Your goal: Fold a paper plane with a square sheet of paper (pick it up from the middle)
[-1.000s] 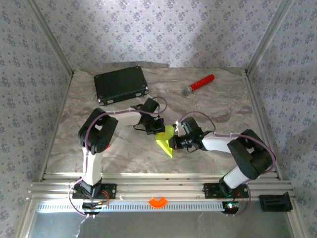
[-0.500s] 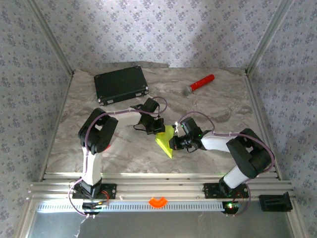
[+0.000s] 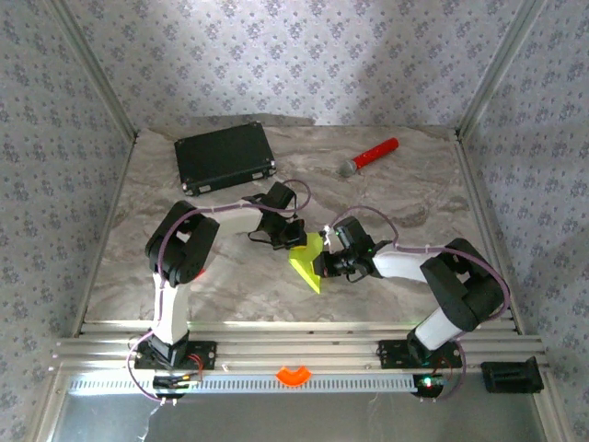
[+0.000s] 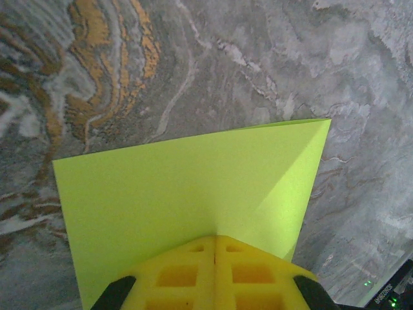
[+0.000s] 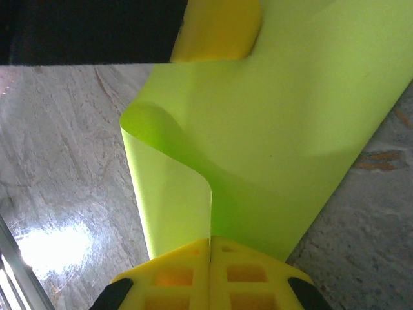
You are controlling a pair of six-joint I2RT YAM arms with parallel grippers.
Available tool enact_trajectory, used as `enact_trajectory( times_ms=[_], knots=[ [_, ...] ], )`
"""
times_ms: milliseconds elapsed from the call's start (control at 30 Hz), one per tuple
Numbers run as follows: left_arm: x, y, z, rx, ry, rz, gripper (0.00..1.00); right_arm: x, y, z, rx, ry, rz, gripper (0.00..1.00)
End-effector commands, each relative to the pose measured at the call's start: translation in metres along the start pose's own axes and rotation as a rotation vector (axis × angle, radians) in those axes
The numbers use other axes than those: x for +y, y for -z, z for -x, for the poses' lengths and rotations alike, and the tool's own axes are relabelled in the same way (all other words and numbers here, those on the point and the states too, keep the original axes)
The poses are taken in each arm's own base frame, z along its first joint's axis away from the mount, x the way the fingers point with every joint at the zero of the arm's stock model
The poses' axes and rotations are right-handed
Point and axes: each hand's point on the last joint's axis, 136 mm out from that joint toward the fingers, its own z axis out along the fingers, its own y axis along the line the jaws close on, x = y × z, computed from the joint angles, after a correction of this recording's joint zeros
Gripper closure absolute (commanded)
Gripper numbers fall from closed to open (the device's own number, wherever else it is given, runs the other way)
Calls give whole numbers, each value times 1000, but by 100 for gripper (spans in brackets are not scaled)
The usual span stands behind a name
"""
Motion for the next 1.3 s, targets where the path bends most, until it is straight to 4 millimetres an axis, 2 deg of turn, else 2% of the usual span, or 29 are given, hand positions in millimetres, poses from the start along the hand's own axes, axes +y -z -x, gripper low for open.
enact_trajectory(
  times_ms=[0,1267],
  knots=[
    [12,-8,-9,28,10,48,95,0,-1,2,5,22,-18,99],
    [11,-10,-10,31,9,48,95,-6,-6,-5,31,23,-43,100]
  ],
)
